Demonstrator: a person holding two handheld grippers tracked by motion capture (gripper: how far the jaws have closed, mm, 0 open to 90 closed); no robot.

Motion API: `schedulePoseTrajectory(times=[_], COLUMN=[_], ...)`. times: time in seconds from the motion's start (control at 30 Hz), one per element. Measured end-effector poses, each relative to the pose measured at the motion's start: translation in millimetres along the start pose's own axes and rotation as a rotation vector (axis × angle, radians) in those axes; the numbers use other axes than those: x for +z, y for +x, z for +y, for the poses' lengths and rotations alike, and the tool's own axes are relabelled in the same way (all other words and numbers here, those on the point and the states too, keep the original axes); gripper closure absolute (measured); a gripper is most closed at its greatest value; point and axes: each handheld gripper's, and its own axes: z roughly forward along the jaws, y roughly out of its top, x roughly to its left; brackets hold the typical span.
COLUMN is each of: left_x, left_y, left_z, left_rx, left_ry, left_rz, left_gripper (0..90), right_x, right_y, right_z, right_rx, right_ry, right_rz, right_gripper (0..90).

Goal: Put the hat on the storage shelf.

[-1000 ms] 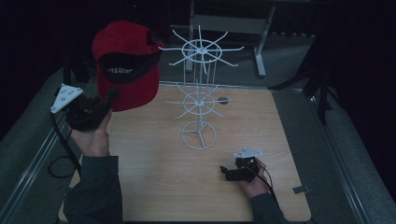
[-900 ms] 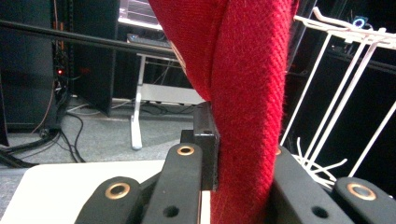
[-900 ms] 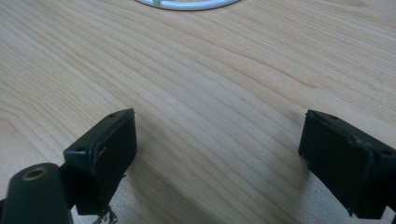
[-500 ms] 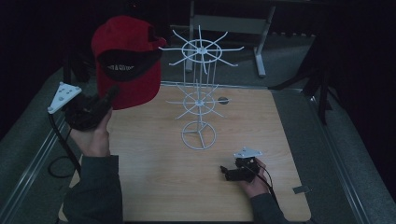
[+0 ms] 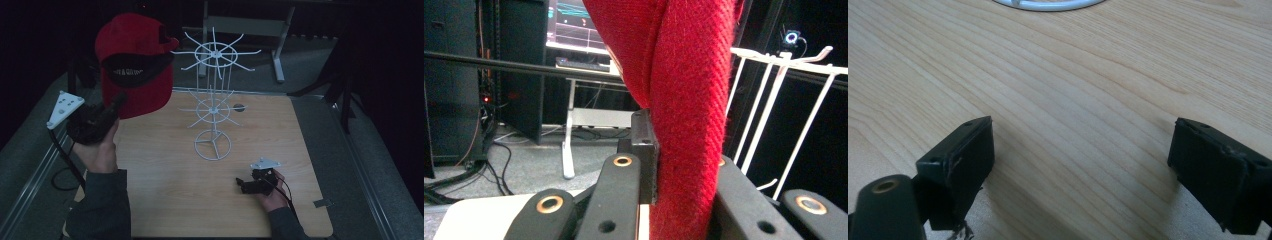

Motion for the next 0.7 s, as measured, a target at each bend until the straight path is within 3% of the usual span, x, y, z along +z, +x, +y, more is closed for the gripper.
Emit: schedulePoseTrajectory(times=[0.23,0.53,0.7], left_x=[-3.4,7.4,17.4], left_y=[-7.6,-25.1,-30.3], left_z=[-13.1,-57.1,-73.9], left_rx=[0.010,0.084,0.098], left_ry=[0.001,0.089,0.132], left_rz=[0.017,0.059,0.062], left_gripper=[85.5,85.4,85.3], right_x=[0.0,0.1,0.2], right_y=[0.0,0.0,0.1], right_z=[0.0,0.0,0.0], right_rx=[0.000,0.001,0.001], right_ry=[0.000,-0.002,-0.003], right_rz=[0.000,0.000,-0.001], right_gripper=[11.2,11.2,11.2])
